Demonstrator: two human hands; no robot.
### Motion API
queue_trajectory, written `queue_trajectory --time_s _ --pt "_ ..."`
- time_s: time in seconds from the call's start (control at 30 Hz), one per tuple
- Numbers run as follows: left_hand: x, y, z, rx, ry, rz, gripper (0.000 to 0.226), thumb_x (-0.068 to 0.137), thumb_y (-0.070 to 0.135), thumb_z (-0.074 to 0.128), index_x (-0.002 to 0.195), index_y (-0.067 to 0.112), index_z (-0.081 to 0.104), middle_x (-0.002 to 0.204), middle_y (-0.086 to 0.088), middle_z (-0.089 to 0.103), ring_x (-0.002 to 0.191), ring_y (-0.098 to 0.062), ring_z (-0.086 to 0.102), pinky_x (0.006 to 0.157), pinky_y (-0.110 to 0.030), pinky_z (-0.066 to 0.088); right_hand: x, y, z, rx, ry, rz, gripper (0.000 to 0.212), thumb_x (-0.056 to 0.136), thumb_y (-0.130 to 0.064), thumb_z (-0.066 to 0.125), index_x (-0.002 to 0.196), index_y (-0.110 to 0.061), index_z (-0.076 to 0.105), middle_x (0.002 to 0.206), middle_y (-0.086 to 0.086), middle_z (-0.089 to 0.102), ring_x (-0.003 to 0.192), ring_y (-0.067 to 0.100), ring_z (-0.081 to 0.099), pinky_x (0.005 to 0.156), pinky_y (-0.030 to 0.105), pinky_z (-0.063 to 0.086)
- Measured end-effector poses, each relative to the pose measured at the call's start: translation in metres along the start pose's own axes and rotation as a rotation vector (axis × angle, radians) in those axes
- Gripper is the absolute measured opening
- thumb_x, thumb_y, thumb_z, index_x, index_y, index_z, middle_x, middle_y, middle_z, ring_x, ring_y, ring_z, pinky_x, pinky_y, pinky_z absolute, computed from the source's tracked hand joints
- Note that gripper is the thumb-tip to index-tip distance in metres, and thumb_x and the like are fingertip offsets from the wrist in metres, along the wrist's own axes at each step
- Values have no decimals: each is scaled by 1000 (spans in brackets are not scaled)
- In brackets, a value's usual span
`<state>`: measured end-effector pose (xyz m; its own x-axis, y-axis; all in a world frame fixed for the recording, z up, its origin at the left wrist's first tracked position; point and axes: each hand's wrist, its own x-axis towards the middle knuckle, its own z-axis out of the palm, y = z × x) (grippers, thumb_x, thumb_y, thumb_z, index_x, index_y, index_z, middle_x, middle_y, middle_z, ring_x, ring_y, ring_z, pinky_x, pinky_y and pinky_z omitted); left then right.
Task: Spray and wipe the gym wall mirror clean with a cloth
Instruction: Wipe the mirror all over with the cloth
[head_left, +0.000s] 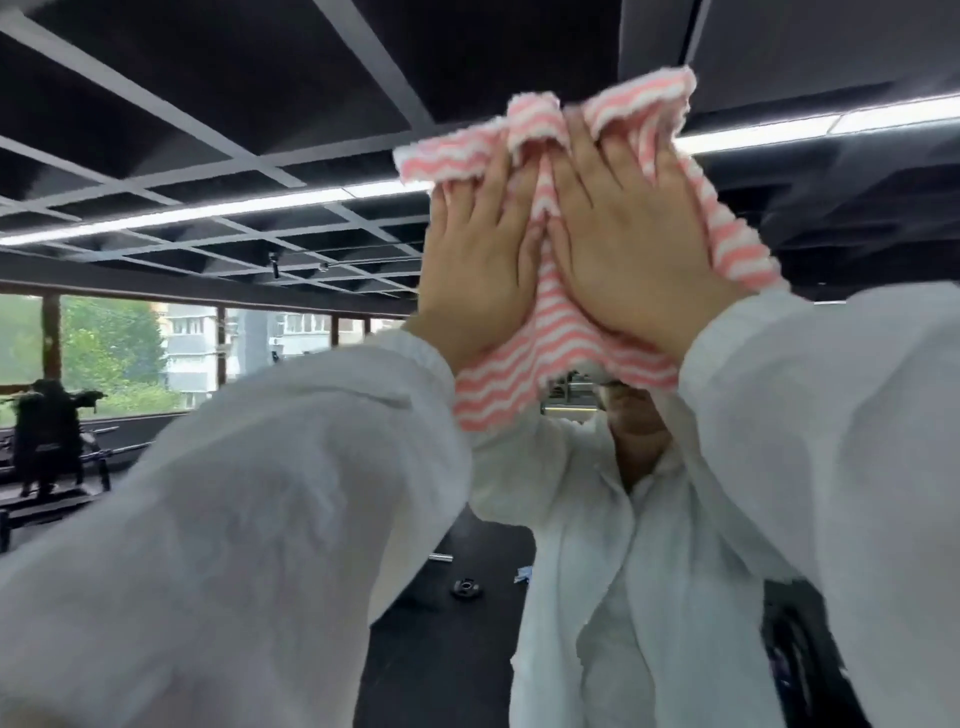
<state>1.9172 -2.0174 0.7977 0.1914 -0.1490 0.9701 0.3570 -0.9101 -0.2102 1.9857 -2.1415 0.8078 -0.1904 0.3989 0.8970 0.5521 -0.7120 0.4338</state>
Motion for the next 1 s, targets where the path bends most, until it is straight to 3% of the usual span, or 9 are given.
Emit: queue_trajectory --time_s 0.17,0.43,0.57,0.63,0.77,0.93,1.0 --pt "6 -15 1 -6 -43 32 60 95 36 11 151 15 12 158 -10 8 145 -29 9 117 -46 3 9 -16 -3 0 -43 145 57 99 -30 16 151 -8 12 159 12 10 145 29 14 116 47 -2" --pt "-60 -23 11 -135 -13 106 56 97 29 26 148 5 22 154 -20 20 141 -35 22 115 -50 15 -36 -63 4 54 -105 201 56 99 -31 18 151 -9 17 159 9 13 144 25 18 115 46 3" --pt "-117 -19 17 -177 -7 97 55 97 26 27 144 -2 26 150 -24 28 139 -37 24 116 -47 11 -76 -90 10 76 -74 116 56 96 -28 24 146 -4 27 154 14 26 140 27 28 112 49 19" --pt "-150 -15 20 -176 -46 86 56 97 28 24 144 -3 26 150 -23 25 140 -35 21 116 -47 11 -99 -101 13 83 -70 63 57 94 -28 27 145 -2 23 154 14 26 138 26 25 112 48 16" --pt "-217 -12 22 -110 -130 106 54 100 30 13 141 -3 25 147 -24 31 136 -37 23 115 -46 10 -150 -130 13 56 -151 -63 60 93 -31 26 145 -3 18 155 7 14 138 25 19 115 44 -5" --pt "-231 -16 16 -94 -119 81 52 101 30 11 140 -2 23 147 -20 29 132 -37 26 114 -43 8 -157 -138 13 72 -154 -115 58 90 -28 32 142 -4 26 152 9 24 136 24 23 115 38 -6" --pt "-209 -32 15 -104 -103 75 53 101 30 13 143 -1 20 149 -21 28 136 -37 24 115 -46 11 -130 -136 16 110 -109 -95 57 90 -27 33 141 -2 33 150 13 33 134 26 26 115 40 3"
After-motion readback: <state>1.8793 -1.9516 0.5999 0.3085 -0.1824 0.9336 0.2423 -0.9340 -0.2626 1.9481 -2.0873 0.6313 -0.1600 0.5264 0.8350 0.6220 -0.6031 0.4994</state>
